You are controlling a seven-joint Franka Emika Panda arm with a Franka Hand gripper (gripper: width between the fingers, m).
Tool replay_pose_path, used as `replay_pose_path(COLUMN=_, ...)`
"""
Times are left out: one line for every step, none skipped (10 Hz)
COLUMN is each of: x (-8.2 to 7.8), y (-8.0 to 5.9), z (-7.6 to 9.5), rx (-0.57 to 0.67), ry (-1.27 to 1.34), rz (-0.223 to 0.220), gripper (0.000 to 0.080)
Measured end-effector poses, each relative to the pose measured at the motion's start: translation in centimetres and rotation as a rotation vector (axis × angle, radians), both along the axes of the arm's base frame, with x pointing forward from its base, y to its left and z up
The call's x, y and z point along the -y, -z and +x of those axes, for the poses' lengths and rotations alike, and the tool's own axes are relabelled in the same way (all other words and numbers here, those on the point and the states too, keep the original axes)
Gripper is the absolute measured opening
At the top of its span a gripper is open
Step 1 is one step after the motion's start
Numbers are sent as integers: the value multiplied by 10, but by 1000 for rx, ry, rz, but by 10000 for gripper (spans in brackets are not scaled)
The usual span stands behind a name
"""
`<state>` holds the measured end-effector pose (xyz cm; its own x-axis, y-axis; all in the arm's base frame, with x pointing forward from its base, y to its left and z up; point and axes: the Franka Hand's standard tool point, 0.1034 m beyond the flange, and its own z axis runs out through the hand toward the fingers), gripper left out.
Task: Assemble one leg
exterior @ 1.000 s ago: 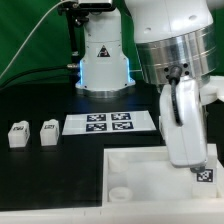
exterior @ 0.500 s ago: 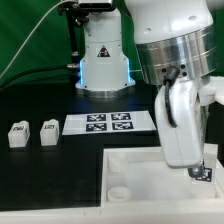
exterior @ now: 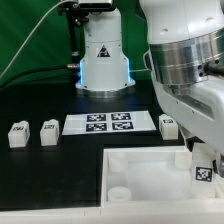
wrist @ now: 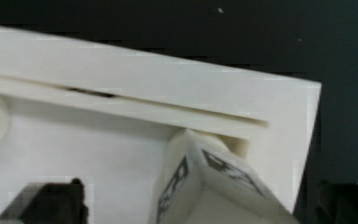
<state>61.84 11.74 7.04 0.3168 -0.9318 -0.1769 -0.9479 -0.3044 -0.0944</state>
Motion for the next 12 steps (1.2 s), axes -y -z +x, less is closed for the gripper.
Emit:
replay_pose_path(x=4, y=3, z=-1, rx=36, ry=-261, rz=-35, gripper=649)
replay_pose_path(x=4, y=3, z=0, rx=59, ry=-436, rz=-59, gripper=649)
replay_pose_path(x=2, y=2, z=0, rx=80, ry=-562, rz=-74, gripper=649)
replay_pose_path(x=0, y=3, z=0, rx=101, ry=-677, rz=-86, gripper=649)
replay_pose_path(x=2, y=3, z=0, rx=103, ry=-687, rz=-86, gripper=622)
replay_pose_path(x=1, y=3, z=0, rx=94, ry=-628, rz=-83, gripper=488)
replay_pose_path(x=1, y=3, z=0, rx=90, ry=-607, rz=-82, gripper=350)
replay_pose_path(x=1, y=3, z=0, rx=79, ry=-533, rz=-79, gripper=350)
replay_pose_path(x=-1, y=3, z=0, rx=60, ry=-408, rz=-69, gripper=291)
replay_pose_path(x=-2, y=2, z=0, rx=43, ry=-306, rz=-60, gripper=291)
replay_pose_path(x=-3, y=2, z=1, rx=20, ry=-167, rz=-50, gripper=291)
replay_pose_path(x=-4, y=1, z=5, rx=-22, ry=27, rz=-43, gripper=291)
